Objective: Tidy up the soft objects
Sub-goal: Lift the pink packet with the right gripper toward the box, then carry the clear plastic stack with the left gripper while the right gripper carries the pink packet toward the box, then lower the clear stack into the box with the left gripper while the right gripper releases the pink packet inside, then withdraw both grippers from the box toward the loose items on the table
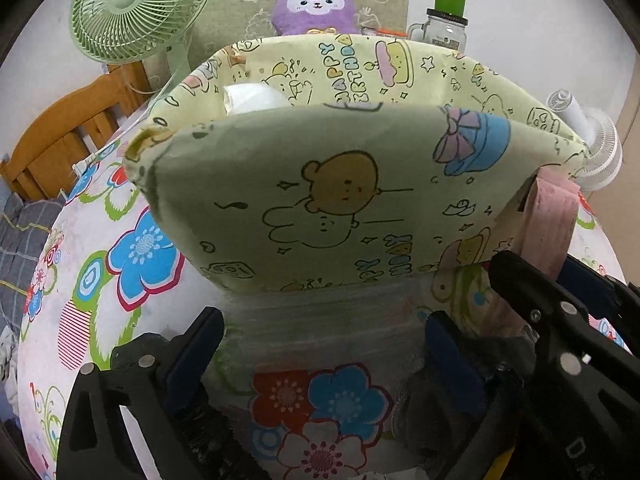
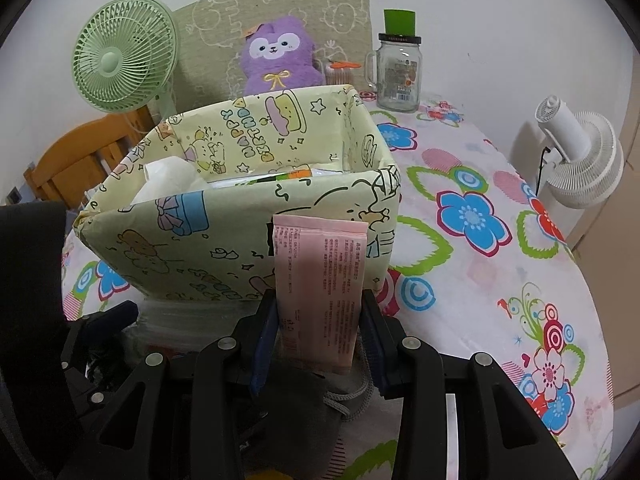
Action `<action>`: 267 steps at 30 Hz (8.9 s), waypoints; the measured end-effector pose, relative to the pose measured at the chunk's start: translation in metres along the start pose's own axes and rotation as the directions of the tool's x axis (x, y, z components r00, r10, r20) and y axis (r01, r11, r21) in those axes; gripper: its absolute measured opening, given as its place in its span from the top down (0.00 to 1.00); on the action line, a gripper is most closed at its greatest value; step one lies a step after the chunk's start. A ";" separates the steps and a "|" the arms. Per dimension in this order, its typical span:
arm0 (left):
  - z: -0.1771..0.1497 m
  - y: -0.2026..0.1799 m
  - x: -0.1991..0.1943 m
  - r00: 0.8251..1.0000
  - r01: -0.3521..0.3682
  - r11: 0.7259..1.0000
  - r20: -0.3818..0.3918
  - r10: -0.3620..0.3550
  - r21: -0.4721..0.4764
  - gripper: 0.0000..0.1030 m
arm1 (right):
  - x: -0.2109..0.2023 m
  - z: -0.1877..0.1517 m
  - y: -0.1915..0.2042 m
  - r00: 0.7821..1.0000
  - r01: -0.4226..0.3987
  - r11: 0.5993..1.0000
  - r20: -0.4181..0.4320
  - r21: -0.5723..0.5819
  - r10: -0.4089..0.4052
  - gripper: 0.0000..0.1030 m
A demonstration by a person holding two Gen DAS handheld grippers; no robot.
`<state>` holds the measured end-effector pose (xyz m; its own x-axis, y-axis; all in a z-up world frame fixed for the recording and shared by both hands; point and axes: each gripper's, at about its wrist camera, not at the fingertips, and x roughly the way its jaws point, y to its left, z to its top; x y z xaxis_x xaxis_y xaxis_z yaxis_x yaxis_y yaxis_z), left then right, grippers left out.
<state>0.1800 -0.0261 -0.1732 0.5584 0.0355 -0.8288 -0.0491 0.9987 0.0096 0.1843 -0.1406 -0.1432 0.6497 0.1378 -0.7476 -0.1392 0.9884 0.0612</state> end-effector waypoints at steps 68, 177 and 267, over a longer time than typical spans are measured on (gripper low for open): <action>-0.008 0.008 -0.013 1.000 0.000 0.999 -0.007 0.000 -0.042 0.04 | -0.020 -0.004 0.009 0.999 0.012 1.000 0.030 -0.019 -0.011 0.58; 0.084 -0.005 -0.102 0.965 0.022 0.997 0.259 -0.040 0.073 0.10 | -0.062 0.098 0.017 0.983 -0.057 0.998 0.170 -0.040 0.063 0.58; 0.000 -0.004 -0.162 0.959 0.037 0.996 0.276 -0.059 0.084 0.00 | -0.147 0.019 0.020 0.969 0.032 0.997 0.247 -0.073 -0.013 0.09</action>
<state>0.0895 -0.0354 -0.0391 0.7673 -0.0148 -0.6411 0.0413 0.9988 0.0263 0.1000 -0.1401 -0.0198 0.8161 0.1368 -0.5615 -0.1727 0.9849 -0.0110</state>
